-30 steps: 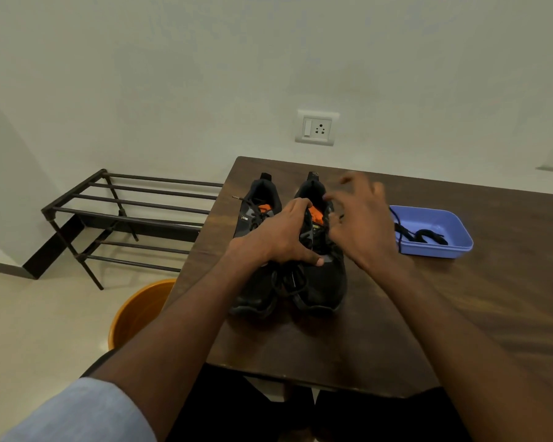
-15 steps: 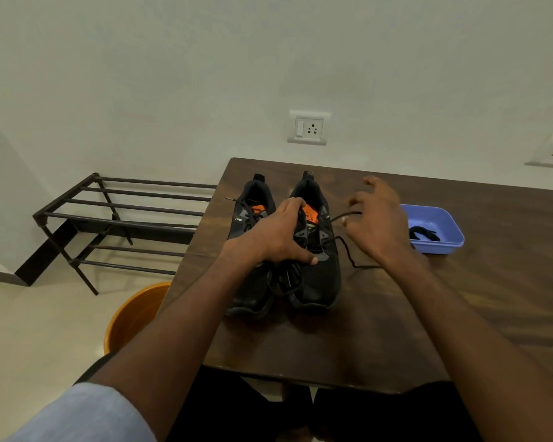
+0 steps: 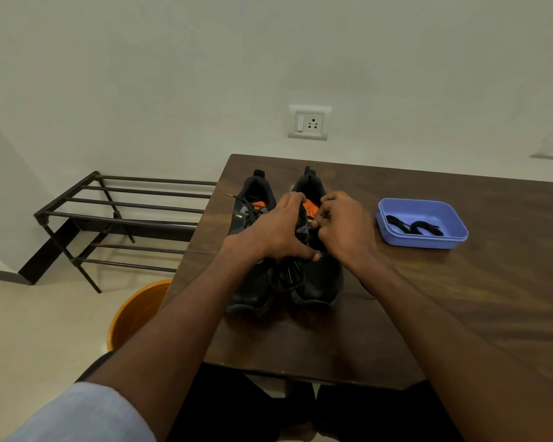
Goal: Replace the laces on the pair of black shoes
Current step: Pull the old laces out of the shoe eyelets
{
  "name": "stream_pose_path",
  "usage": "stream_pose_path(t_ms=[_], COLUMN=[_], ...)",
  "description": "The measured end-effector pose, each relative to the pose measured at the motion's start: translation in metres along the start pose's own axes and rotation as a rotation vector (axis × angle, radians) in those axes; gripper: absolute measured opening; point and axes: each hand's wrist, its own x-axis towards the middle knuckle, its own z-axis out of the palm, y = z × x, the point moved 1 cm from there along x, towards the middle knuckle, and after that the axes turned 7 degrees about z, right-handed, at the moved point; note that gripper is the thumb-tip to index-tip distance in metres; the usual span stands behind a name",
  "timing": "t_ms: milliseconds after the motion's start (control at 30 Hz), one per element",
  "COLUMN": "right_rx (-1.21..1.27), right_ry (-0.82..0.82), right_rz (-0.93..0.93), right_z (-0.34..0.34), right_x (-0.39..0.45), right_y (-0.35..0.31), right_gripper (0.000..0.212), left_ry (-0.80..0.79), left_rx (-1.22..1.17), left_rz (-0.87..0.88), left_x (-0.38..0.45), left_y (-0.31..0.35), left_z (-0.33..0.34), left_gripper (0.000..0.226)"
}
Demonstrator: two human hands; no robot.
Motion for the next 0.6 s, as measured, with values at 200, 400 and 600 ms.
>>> stream_pose_path(t_ms=[200,400,600], right_rx=[0.206,-0.036,-0.334], right_ry=[0.134,-0.306,-0.625], right_rz=[0.317,0.358,0.18], right_z=[-0.006,-0.041,-0.046], right_x=[0.013,0.015,-0.01], right_y=[0.023,0.038,0.028], right_gripper=[0.017,0.019,0.032], left_ry=[-0.074,-0.096,0.055], left_rx=[0.025,0.02,0.025], left_rz=[-0.014,-0.013,-0.034], left_x=[-0.006,-0.008,-0.002], left_y=[0.003,0.012,0.017], left_z=[-0.005,-0.003,0.002], left_gripper=[0.072,0.033,0.013])
